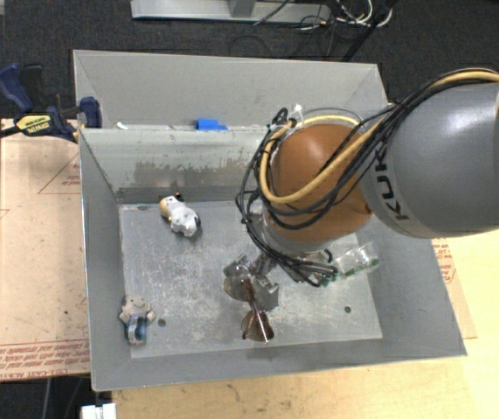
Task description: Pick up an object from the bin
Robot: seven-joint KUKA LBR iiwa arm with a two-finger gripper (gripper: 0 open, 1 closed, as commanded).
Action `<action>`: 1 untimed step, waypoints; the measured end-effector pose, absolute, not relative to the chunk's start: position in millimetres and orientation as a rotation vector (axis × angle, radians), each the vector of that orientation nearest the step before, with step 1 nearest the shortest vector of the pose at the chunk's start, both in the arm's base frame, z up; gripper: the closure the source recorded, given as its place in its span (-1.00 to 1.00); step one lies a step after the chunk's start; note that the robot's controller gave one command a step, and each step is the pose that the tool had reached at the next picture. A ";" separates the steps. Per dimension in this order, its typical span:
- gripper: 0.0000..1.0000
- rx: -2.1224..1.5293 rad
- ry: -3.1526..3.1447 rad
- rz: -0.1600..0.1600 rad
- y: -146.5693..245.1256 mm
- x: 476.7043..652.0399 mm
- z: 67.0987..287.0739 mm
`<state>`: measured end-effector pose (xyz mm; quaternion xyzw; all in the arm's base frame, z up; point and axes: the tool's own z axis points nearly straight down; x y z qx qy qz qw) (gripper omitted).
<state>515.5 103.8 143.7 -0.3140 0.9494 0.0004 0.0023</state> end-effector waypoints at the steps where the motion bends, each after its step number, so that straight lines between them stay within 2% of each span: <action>1: 1.00 -0.984 2.976 0.000 104.1 515.9 152.0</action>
Offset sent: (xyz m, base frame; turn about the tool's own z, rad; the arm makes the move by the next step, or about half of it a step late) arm 0.0001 0.0002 0.0203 0.0000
